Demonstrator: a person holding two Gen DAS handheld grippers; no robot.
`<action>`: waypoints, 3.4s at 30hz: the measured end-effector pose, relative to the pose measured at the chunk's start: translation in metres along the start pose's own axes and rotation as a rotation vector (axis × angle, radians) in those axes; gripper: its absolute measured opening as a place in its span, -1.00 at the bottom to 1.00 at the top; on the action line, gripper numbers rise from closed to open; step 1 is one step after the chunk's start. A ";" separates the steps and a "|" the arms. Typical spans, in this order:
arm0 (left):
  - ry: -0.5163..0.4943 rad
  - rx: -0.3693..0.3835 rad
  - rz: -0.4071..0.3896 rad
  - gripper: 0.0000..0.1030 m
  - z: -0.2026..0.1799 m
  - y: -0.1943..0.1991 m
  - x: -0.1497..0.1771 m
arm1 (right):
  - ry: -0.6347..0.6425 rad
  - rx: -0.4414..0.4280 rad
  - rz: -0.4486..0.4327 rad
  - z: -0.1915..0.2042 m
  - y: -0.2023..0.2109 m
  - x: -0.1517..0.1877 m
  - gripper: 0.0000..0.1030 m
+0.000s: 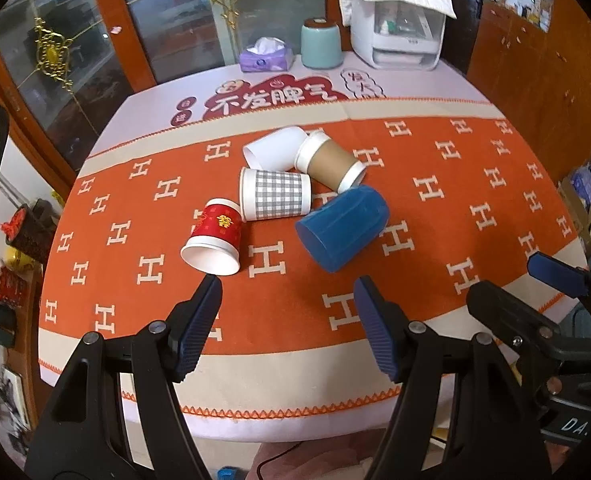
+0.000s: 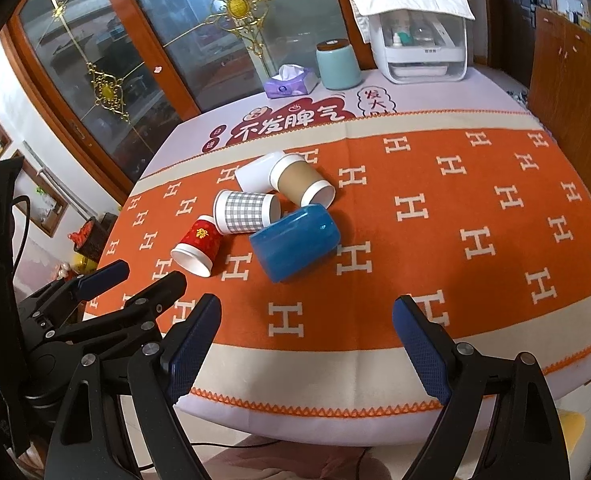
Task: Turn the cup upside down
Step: 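Move the left gripper to the blue cup lying on its side, then close the left gripper around the blue cup's body, then lift the blue cup and set it upright on the cloth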
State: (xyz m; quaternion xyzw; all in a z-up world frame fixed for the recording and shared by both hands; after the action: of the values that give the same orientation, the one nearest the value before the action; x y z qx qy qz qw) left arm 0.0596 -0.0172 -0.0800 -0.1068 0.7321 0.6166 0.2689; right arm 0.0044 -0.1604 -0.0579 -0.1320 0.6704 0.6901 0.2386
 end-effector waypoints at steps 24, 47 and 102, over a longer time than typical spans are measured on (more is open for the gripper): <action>-0.398 0.222 0.313 0.28 -0.031 -0.116 -0.069 | -0.375 0.069 0.144 -0.059 -0.119 -0.020 0.73; -0.715 0.204 0.517 0.31 -0.074 -0.218 -0.031 | -0.583 0.144 0.293 -0.090 -0.186 0.032 0.73; 0.195 0.100 0.458 0.29 0.018 -0.149 0.080 | -0.238 0.010 0.382 -0.045 -0.156 0.065 0.72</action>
State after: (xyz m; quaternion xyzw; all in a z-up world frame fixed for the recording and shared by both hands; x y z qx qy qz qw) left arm 0.0707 -0.0181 -0.2501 0.0162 0.7894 0.6112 0.0552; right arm 0.0213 -0.1969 -0.2281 0.0812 0.6538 0.7300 0.1816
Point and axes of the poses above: each gripper's, at about its wrist camera, not at the fingertips, and y roughly against the way its jaws point, z to its left, x to its underside, the point moved 10 cm from there along -y, roughly the way its jaws point, and after that the axes turned 12 degrees about x, right-handed, at the moved point
